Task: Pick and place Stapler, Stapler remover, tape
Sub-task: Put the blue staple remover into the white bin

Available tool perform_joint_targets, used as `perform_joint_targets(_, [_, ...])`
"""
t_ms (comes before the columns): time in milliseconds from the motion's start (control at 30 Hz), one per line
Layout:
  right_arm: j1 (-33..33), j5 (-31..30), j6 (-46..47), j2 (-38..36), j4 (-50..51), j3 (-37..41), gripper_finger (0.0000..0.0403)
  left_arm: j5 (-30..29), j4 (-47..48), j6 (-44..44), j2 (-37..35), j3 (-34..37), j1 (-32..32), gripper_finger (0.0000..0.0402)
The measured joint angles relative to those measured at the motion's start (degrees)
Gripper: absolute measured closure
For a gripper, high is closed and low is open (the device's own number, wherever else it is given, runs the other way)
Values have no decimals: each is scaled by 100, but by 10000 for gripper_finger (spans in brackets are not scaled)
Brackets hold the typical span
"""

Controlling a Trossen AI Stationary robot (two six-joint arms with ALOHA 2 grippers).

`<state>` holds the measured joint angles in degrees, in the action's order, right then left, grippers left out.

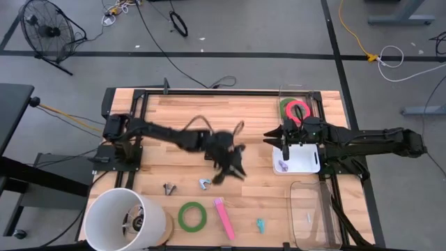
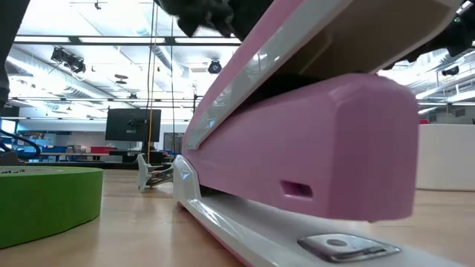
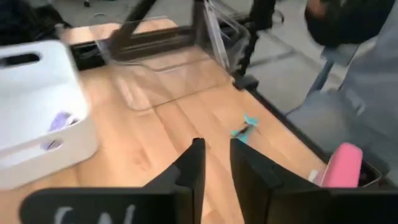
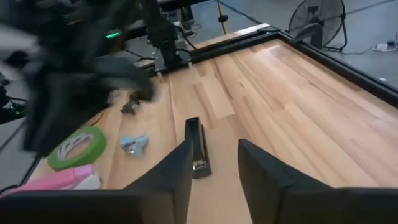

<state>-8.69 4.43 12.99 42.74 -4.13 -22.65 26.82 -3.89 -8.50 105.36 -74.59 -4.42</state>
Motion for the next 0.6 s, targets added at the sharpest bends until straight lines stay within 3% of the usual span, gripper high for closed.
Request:
perform_joint_targets(133, [0, 6, 123, 0, -20, 0, 260, -1479, 190, -460, 56, -2, -607, 289])
perform_joint_targets(233, [28, 292, 468, 0, -33, 0, 257, -2235, 254, -415, 60, -1, -843, 267])
perform_joint_targets(400, [722, 810, 722, 247, -2, 0, 257, -2998, 347, -210, 59, -2, -1021, 249])
perform_joint_targets(600, [2238, -98, 968, 905, -153, 0, 256, -3390, 574, -112, 59, -2, -1015, 248])
